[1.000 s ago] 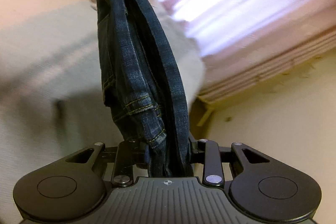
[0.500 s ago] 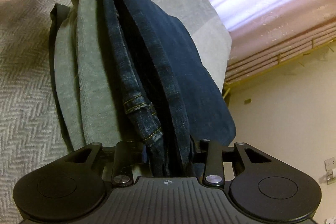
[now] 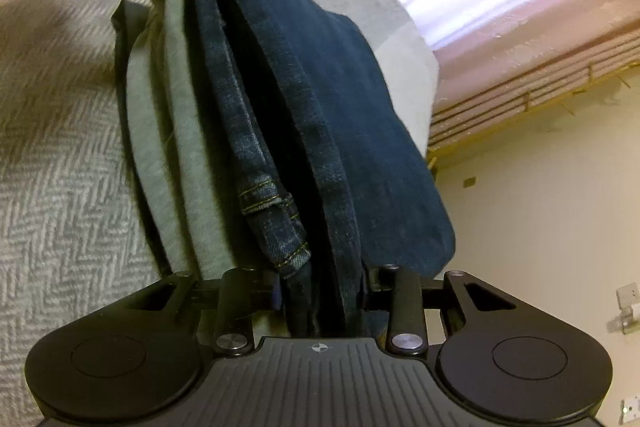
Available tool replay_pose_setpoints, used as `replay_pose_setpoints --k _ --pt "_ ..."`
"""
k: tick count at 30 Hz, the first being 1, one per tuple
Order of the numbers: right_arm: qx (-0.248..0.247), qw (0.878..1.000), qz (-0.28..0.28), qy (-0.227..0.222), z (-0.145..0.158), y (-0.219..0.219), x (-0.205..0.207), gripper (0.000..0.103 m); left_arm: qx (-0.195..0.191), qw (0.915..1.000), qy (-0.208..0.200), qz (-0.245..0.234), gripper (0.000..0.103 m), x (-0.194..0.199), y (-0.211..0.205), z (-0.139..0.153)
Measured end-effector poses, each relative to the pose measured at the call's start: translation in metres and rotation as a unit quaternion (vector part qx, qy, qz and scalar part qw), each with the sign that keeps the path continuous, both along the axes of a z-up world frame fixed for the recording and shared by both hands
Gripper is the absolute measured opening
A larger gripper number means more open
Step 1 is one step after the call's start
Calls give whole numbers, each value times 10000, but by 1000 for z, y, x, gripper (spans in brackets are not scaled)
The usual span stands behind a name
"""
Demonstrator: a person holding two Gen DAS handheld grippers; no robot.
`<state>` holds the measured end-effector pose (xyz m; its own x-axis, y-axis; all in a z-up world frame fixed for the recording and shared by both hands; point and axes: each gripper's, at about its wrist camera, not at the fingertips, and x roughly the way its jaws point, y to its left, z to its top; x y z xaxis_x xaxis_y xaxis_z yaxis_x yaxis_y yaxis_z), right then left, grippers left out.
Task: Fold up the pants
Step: 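Carry the jeans with both grippers and lower them onto the folded clothes stack, then open both grippers and release the jeans on the stack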
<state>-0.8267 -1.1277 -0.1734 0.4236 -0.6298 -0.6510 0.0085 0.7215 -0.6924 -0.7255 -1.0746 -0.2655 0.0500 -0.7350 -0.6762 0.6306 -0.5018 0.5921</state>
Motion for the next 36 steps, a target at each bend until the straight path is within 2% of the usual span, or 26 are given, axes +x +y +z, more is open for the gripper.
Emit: replay_pose_setpoints --k 5,6,8,12,14,16,18,19,20,22,23,24,25,27,29,30,32,33,36 --pt "-227 9991 192 300 -15 10 11 39 154 9997 -154 -53 16 2 -3 -12" --pt "-196 9992 152 319 -17 10 16 41 173 9997 -146 -36 19 -1 11 -12" --pt "-6 9996 -70 281 -15 6 14 44 295 9995 -50 104 24 5 12 -6" --pt "365 9968 -676 211 0 4 -8 45 490 9977 99 458 25 20 25 8" --pt "612 9925 -1051 137 12 12 -24 45 627 9942 334 804 25 29 31 17" --pt "915 9854 -1437 -62 26 12 -33 45 739 9864 690 1293 25 38 37 32" --pt "1283 9751 -1779 -341 43 9 -36 45 754 9730 1145 1859 25 47 44 45" --pt "1520 9667 -1986 -553 50 11 -38 47 799 9614 1444 2204 25 52 48 53" --pt "1789 9552 -2211 -815 59 11 -43 49 827 9497 1685 2506 26 56 51 59" --pt "2323 9262 -2637 -1368 77 11 -56 64 880 9235 2175 3035 32 61 60 69" --pt "2603 9070 -2854 -1678 85 10 -61 67 905 9095 2410 3264 40 62 66 74" --pt "2833 8895 -3033 -1913 92 7 -61 71 913 8973 2573 3469 54 62 71 78" --pt "3075 8703 -3210 -2121 96 5 -58 73 916 8879 2697 3612 63 60 76 80" --pt "3523 8279 -3611 -2453 104 3 -60 74 863 8668 2979 3905 90 61 85 89" --pt "3855 7912 -3946 -2639 112 0 -61 74 878 8477 3168 4163 95 60 93 95" --pt "3962 7777 -4063 -2705 116 2 -60 74 875 8394 3275 4248 99 60 96 97" --pt "3993 7654 -4187 -2818 129 12 -64 74 872 8236 3466 4404 102 62 104 103" --pt "3971 7648 -4194 -2857 126 21 -62 74 857 8181 3537 4453 102 62 108 106" --pt "3864 7661 -4180 -2983 133 46 -64 74 765 8102 3650 4523 102 63 124 120"
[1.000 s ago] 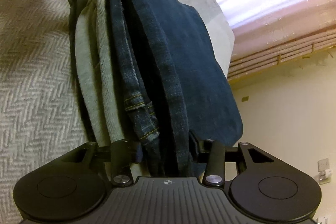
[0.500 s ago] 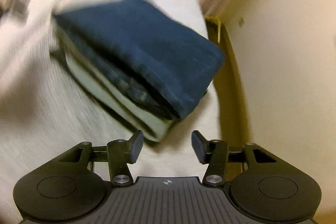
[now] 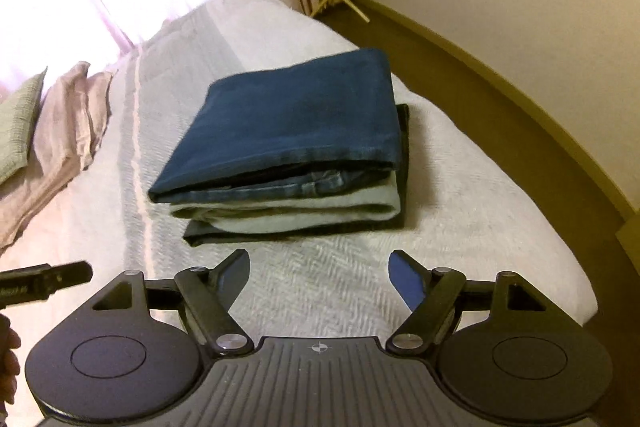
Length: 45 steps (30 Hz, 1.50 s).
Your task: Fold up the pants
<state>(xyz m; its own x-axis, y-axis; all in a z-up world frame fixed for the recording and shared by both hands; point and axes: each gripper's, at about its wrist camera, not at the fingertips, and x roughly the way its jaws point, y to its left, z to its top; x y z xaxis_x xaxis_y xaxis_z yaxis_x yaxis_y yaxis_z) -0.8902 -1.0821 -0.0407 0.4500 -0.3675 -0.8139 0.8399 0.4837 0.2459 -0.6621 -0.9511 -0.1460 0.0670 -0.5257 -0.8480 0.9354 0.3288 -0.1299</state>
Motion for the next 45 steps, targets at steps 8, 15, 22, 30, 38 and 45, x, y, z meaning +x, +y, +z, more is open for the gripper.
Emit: replay_pose_setpoints --k 8,15,22,30,38,45 --pt "-287 9994 -194 13 34 73 -7 74 -357 9991 -110 -193 102 -4 58 47" --pt "-568 9979 -282 109 56 140 -16 74 -517 9967 -227 -576 102 -20 117 75" --pt "-643 9975 -294 65 73 179 -27 74 -524 9972 -194 -505 102 -35 157 89" --pt "-758 9971 -44 -15 86 175 -36 74 -594 9974 -330 -253 102 -55 164 100" --pt "-801 9962 328 9 90 161 -47 74 -594 9971 -463 -58 102 -83 159 106" --pt "-746 9965 384 -32 90 152 -60 74 -562 9970 -523 -33 102 -101 152 107"
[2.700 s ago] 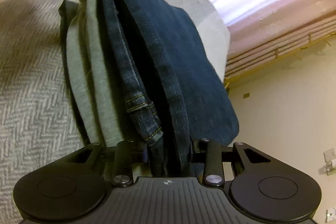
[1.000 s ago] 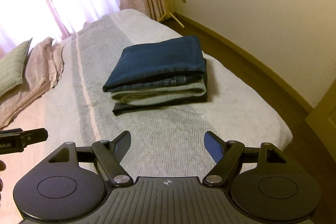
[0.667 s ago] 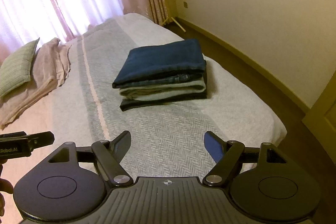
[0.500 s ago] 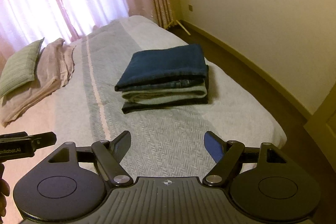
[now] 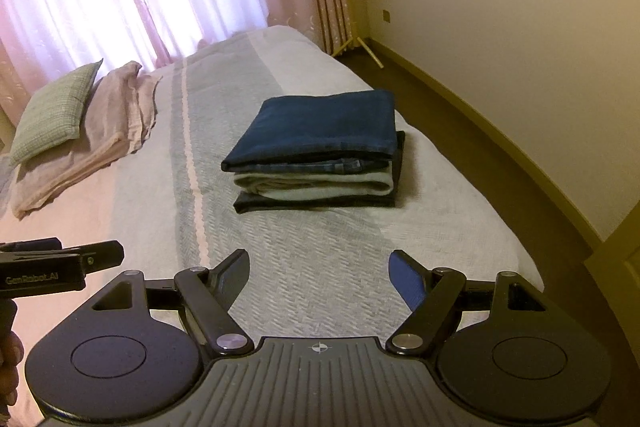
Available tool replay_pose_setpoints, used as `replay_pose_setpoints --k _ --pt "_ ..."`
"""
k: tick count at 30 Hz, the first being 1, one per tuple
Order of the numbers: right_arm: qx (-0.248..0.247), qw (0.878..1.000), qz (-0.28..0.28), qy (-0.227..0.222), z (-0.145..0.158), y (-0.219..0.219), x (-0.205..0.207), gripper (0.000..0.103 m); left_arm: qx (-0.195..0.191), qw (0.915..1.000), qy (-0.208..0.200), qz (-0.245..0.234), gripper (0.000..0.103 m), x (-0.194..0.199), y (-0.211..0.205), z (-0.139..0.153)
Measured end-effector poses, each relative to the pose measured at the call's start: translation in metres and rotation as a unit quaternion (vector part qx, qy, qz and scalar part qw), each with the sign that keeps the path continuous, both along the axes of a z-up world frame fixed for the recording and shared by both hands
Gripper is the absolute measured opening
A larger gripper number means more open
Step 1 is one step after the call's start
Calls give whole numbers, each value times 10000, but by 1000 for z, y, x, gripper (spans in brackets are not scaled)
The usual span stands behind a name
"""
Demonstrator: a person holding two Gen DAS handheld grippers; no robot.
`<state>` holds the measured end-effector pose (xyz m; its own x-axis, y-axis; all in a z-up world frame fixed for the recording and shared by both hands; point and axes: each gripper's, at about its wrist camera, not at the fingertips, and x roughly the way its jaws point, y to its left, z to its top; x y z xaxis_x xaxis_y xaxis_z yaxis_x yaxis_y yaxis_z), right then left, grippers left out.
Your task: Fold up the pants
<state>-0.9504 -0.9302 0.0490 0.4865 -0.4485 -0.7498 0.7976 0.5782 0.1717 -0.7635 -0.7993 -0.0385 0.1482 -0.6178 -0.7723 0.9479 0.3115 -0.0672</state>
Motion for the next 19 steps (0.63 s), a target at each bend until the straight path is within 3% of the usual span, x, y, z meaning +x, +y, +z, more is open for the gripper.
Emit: replay_pose_setpoints --k 19 --pt "101 9999 111 20 -8 -19 -19 74 -5 9999 -73 -82 102 -30 -12 -3"
